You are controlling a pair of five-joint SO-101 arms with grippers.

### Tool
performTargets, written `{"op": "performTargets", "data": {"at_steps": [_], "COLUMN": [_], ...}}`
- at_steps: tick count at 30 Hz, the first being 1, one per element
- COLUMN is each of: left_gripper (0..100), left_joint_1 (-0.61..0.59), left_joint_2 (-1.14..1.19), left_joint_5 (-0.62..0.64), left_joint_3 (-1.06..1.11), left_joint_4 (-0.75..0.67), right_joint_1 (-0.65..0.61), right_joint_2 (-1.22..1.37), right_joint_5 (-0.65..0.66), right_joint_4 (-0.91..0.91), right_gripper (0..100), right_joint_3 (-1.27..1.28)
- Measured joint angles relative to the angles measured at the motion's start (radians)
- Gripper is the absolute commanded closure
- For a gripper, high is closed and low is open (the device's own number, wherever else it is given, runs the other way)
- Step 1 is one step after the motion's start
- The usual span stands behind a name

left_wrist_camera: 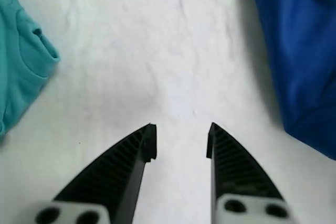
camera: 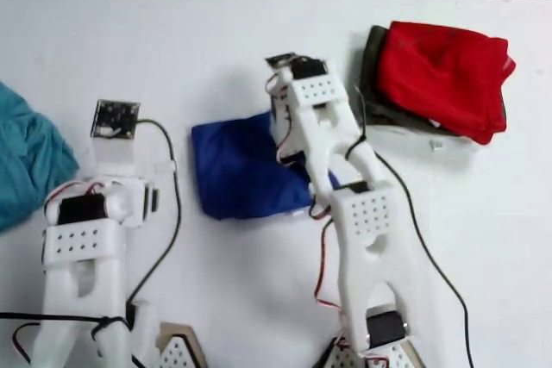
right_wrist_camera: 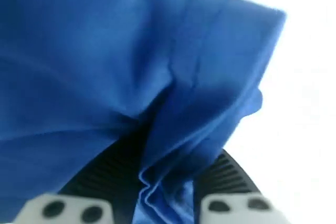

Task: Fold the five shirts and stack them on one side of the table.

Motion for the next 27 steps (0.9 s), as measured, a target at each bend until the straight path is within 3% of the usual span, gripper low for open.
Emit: {"op": "performTargets", "data": {"at_steps": [8,19,27], "left_gripper": [82,82,82], "left_joint_1": [0.000,-0.002,0.002], "left_joint_2": [0.000,0.000,0.000], "left_joint_5": [0.000,0.000,0.000], "left_joint_3": [0.000,0.000,0.000], "left_joint_4": [0.000,0.000,0.000], "right_joint_1": [0.040,0.175,0.330], "right_joint_2": [-0.037,-0.493,-0.575], "right_joint_5": [0.026,0.269,0.407], "right_joint_4": [0.023,0.023,0.023], "right_gripper": [98.1,98.1,98.1], "right_joint_3": [-0.086,-0.098,-0.232]}}
